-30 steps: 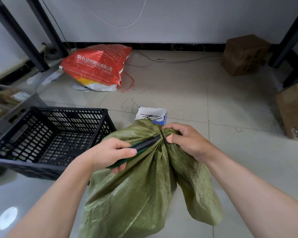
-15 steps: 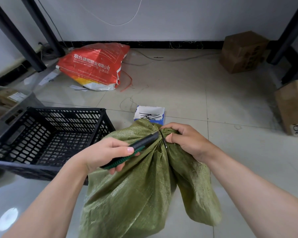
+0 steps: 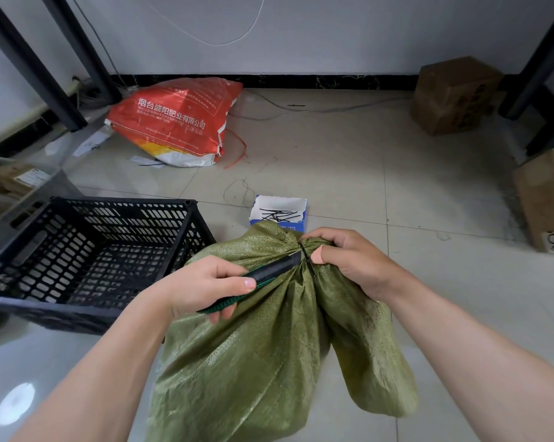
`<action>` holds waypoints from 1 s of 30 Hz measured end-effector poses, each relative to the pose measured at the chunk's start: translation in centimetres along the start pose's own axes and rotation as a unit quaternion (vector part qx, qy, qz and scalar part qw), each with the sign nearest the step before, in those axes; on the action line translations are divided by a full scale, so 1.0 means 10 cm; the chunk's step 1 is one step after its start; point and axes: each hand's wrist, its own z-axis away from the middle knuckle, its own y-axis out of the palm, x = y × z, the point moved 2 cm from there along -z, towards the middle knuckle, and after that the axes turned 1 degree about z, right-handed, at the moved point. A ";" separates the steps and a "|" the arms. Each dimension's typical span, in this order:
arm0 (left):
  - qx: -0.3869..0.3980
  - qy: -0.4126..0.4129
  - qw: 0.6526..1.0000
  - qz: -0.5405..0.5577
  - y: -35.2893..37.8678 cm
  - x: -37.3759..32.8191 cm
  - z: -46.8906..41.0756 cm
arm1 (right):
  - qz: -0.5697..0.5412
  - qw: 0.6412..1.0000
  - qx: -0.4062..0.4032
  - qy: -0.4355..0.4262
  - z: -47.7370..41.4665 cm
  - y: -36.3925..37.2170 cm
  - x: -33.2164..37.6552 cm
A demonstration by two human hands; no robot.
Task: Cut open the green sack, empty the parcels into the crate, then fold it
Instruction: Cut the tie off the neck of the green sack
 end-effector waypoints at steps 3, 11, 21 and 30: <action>-0.001 0.010 1.000 -0.013 -0.01 -0.01 -0.01 | -0.009 1.000 0.003 0.002 0.00 0.00 0.00; 0.014 -0.006 0.999 -0.031 0.00 0.00 -0.01 | -0.014 1.000 0.002 -0.002 0.00 0.01 -0.01; -0.013 0.017 0.999 -0.025 0.03 -0.06 0.01 | 0.002 1.000 0.001 -0.009 0.03 0.00 0.02; -0.035 0.043 0.997 -0.050 -0.01 -0.06 0.02 | -0.013 0.999 -0.033 -0.009 -0.01 0.06 0.00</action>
